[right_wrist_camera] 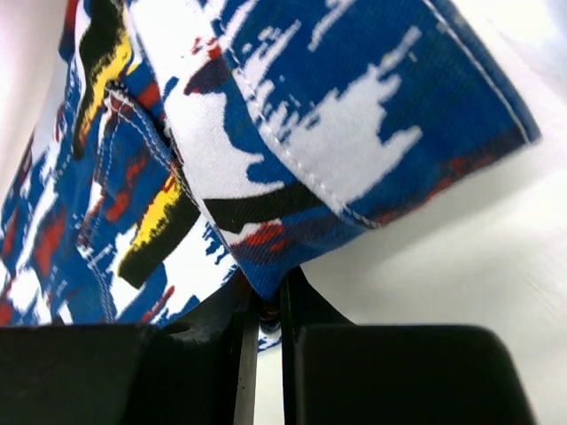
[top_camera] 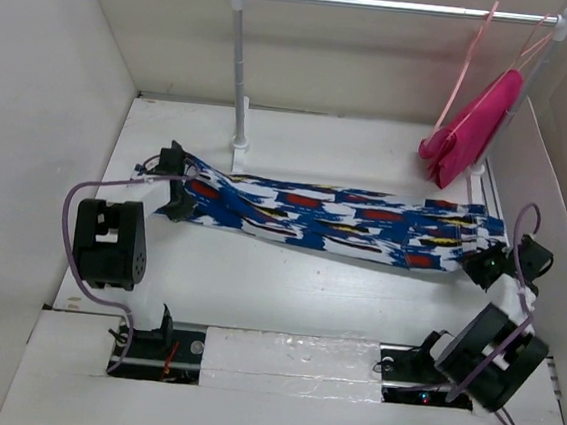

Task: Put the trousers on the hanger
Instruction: Fold the trousers

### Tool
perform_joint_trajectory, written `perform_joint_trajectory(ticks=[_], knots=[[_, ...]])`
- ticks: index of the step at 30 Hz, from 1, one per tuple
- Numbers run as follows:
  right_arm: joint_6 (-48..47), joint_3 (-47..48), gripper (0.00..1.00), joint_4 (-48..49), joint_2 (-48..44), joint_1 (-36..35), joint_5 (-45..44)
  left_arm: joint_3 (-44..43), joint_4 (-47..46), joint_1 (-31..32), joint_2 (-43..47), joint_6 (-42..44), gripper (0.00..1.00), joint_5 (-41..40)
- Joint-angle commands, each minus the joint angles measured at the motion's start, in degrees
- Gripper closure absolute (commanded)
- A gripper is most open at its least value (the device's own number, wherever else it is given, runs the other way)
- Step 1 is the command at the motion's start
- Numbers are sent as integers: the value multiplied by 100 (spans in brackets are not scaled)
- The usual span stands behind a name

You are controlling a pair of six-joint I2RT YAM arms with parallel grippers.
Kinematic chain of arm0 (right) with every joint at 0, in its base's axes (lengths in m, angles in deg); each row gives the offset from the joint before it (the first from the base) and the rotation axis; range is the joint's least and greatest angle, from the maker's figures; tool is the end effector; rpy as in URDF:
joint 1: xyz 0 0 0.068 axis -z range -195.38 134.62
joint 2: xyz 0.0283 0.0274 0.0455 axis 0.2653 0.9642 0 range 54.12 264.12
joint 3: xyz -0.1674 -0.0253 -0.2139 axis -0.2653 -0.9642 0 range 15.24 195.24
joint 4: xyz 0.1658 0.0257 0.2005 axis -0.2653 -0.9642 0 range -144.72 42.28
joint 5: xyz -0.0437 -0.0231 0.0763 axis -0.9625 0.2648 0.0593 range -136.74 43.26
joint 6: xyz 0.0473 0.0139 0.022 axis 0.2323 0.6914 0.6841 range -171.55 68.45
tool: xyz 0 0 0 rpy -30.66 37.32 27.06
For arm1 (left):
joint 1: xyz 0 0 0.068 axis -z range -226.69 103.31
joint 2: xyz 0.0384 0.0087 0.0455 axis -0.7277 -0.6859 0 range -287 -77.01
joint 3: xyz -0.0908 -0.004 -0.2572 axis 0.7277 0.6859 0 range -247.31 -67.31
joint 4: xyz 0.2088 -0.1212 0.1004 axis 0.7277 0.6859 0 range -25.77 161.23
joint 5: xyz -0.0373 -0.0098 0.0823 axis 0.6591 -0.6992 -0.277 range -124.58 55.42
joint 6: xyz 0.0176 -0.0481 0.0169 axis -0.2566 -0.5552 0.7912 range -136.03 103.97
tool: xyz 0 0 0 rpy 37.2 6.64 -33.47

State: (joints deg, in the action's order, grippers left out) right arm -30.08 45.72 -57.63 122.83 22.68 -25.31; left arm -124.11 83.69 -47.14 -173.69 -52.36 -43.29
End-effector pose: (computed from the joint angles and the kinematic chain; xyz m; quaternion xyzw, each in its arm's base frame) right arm 0.1854 -0.1286 0.1751 0.3980 0.8296 0.1212 0.3724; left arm 0.3328 0.0080 0.1707 -0.3225 0.9062 -0.0115 0.2733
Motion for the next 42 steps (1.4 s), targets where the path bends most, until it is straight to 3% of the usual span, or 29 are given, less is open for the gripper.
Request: perform_joint_trajectory(ticks=[1,4,5,6,7,8,9,12,16,19,20,21,23,25,26,29,36,42], knots=[[-714,115,100,-966,-995,605,-719,818,769,-87,623,100,100,176],[-960,422,98,-1370,-1299,764,-807,1214,910,-35,1194,118,100,379],[-1031,441,88,-1338,-1203,712,-703,1215,901,-34,1309,144,100,466],[-1066,467,54,-1129,-784,659,-40,901,1171,-87,1493,240,74,754],[-1066,468,54,-1127,-780,658,-34,898,1174,-87,1495,241,74,757],[-1136,563,43,-1292,-667,658,132,742,1278,-87,1555,276,62,783],[-1180,643,41,-1337,-596,658,238,436,1401,-87,1600,311,50,774],[-1181,959,41,-1565,-744,510,239,-58,1604,-87,2038,355,48,486],[-839,1188,44,-1400,-745,-35,335,-341,1289,-87,2225,-29,52,-367],[-890,1311,71,-1400,-622,-360,388,-464,912,-148,1865,-302,59,-579],[-899,1303,100,-1365,-604,-587,493,-534,849,-218,1638,-356,61,-544],[-908,1207,100,-1234,-604,-711,581,-682,814,-297,1531,-400,66,-509],[-952,1031,100,-1005,-665,-1071,914,-815,717,-586,1207,-497,67,-500],[-978,855,100,-995,-876,-1230,933,-772,429,-824,1030,-384,61,-256],[-1022,828,80,-1013,-964,-1292,811,-754,383,-956,803,-331,60,24],[-1312,1021,45,-1398,-1114,-1494,399,-745,208,-1229,363,-173,54,298],[-1356,1434,36,-1839,-1193,-1741,-69,-772,49,-1230,-140,-154,53,-16],[-1304,1452,34,-1593,-1131,-1863,379,-947,-215,-1230,-465,-137,55,10]])
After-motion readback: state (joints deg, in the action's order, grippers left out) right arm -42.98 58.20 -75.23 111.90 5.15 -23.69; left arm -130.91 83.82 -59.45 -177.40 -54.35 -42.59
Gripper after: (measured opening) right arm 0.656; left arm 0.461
